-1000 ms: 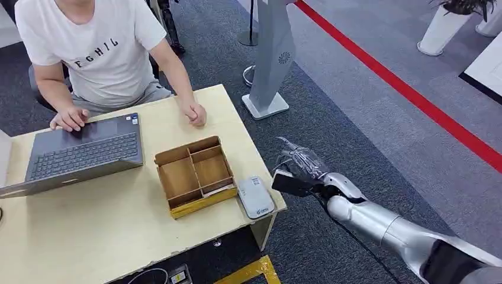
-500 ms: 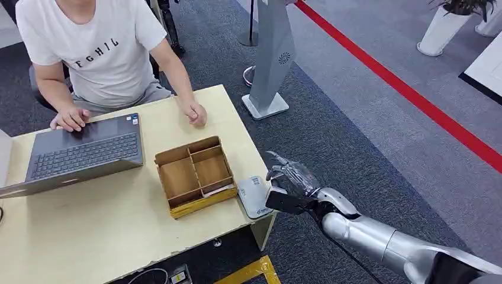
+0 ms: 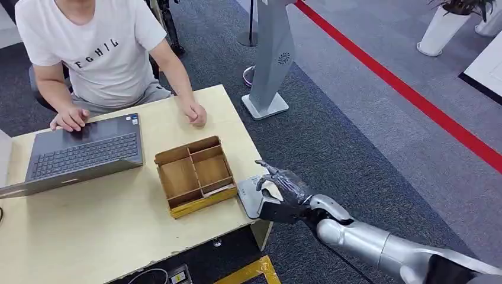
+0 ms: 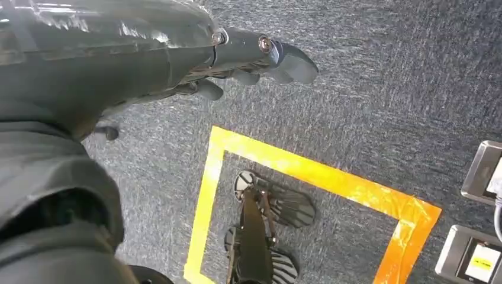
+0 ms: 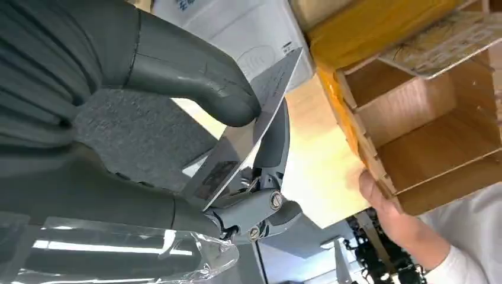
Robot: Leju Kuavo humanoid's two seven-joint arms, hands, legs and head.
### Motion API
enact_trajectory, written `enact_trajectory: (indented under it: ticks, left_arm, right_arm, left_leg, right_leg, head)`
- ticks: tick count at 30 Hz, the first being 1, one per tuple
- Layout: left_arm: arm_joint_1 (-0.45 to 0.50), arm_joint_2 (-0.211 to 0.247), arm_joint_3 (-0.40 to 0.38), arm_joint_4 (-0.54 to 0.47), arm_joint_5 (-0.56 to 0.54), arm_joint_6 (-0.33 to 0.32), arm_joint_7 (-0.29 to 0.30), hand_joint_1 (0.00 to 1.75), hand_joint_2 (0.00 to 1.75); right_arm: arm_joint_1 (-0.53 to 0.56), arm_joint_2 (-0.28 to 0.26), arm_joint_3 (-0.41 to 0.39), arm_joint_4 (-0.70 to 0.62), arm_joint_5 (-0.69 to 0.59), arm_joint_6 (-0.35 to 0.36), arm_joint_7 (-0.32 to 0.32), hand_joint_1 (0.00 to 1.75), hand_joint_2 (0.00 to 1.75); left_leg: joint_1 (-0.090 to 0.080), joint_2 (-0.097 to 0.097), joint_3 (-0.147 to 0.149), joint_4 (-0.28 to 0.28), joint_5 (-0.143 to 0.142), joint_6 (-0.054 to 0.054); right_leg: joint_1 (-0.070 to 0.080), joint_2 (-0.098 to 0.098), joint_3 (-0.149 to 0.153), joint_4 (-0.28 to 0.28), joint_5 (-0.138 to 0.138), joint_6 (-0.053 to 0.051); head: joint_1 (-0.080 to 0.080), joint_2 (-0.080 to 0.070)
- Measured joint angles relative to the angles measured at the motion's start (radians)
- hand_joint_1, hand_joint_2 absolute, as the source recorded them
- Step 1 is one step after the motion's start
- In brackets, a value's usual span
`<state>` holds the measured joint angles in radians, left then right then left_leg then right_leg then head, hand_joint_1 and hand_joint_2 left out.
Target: Pass the card to the sensor for recognition and then transmit it.
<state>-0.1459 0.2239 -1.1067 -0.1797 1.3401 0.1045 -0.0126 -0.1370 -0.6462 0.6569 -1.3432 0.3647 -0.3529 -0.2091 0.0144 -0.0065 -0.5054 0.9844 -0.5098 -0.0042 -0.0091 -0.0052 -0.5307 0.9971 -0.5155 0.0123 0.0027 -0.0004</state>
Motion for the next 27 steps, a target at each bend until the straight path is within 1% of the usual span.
enact_trajectory:
  ticks: [8, 20, 27]
  left_arm:
    - [0.0, -0.003, 0.0, 0.0, 0.001, 0.006, 0.012, 0.0, 0.0]
    - [0.0, -0.003, 0.0, 0.0, -0.001, 0.007, 0.012, 0.0, 0.0]
    - [-0.001, -0.003, 0.0, 0.0, 0.001, 0.018, 0.016, 0.0, 0.0]
  right_arm:
    - [-0.004, 0.016, 0.016, 0.045, 0.002, 0.004, -0.015, 1.75, 1.75]
    - [-0.007, 0.017, 0.022, 0.095, -0.003, 0.009, -0.035, 1.75, 1.75]
    - [-0.025, 0.029, 0.022, 0.145, -0.002, 0.026, -0.077, 1.75, 1.75]
  left_leg:
    - [0.0, 0.0, 0.0, 0.0, 0.0, 0.0]
    - [0.0, 0.0, 0.0, 0.0, 0.0, 0.0]
    - [0.0, 0.0, 0.0, 0.0, 0.0, 0.0]
  right_leg:
    - [0.0, 0.0, 0.0, 0.0, 0.0, 0.0]
    - [0.0, 0.0, 0.0, 0.0, 0.0, 0.0]
    - [0.0, 0.0, 0.0, 0.0, 0.0, 0.0]
  head:
    - [0.0, 0.0]
    - [0.0, 0.0]
    - [0.0, 0.0]
